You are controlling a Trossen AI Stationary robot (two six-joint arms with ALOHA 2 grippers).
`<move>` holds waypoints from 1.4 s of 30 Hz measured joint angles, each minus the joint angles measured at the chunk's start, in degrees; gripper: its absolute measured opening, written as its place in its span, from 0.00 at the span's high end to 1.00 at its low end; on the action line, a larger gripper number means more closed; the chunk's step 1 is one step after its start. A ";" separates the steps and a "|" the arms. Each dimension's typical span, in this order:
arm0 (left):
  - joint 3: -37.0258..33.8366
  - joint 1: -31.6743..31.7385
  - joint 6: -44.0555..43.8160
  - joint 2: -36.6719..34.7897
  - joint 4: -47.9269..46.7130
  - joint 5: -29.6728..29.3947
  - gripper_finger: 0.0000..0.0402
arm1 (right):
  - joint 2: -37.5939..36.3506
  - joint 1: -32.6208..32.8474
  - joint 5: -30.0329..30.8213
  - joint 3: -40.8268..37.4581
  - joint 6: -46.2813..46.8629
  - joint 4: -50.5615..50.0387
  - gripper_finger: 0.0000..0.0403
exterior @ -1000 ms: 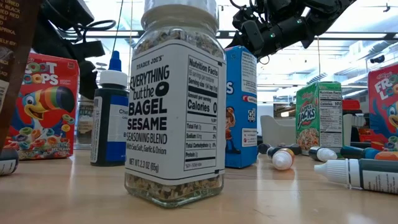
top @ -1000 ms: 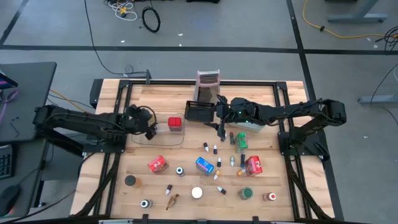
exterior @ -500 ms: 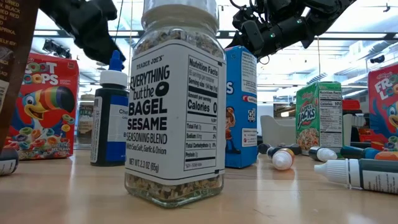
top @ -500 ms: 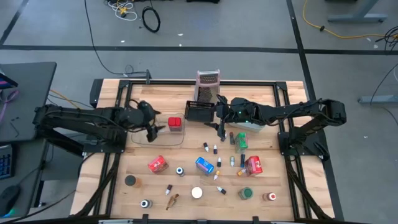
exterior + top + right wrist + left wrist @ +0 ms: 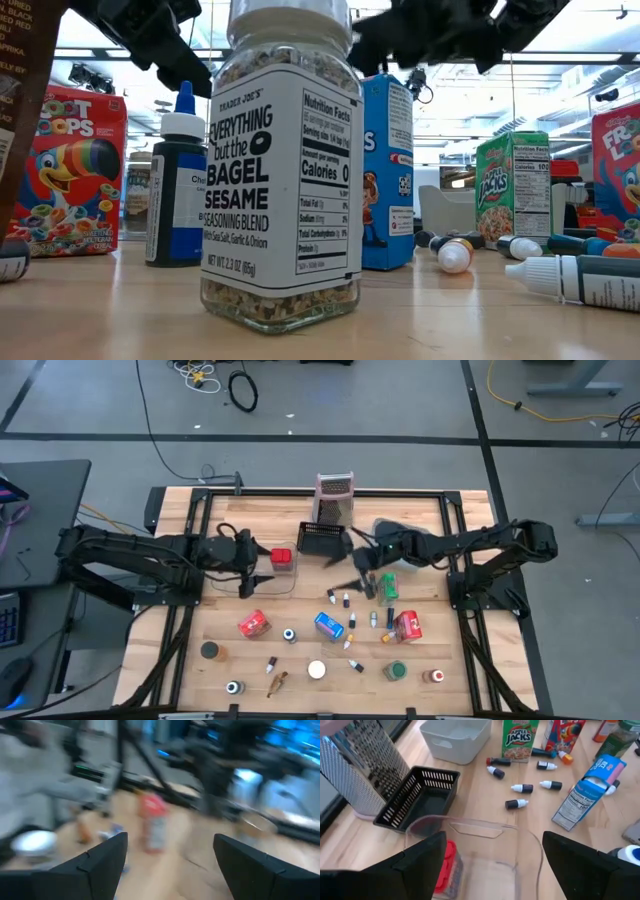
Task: Pick & Place Kitchen Items
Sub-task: Put the green seasoning bottle into the transparent bin
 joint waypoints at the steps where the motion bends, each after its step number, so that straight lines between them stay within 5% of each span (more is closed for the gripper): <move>1: 0.00 0.00 0.36 -0.12 -0.08 0.00 0.15 | 0.00 0.84 -2.30 0.00 -0.02 0.76 0.24; 5: 0.00 0.00 1.80 -0.52 0.02 -0.29 0.15 | 0.00 5.97 -7.20 0.00 -1.11 4.64 0.24; 11: 0.00 0.02 1.89 -0.50 0.03 -3.64 0.15 | 0.76 15.37 -0.54 2.77 -1.76 4.51 0.24; 20: 0.00 0.02 1.48 -0.50 0.38 -4.48 0.15 | 6.51 21.98 10.56 11.92 -0.56 -9.24 0.24; 34: 0.00 0.02 -0.14 -0.48 -0.01 -4.32 0.15 | 1.28 30.79 7.85 13.15 3.28 -39.68 0.24; 42: 0.00 0.04 -2.58 -0.48 -0.01 -4.30 0.15 | 1.43 35.44 8.61 6.60 3.78 -38.26 0.24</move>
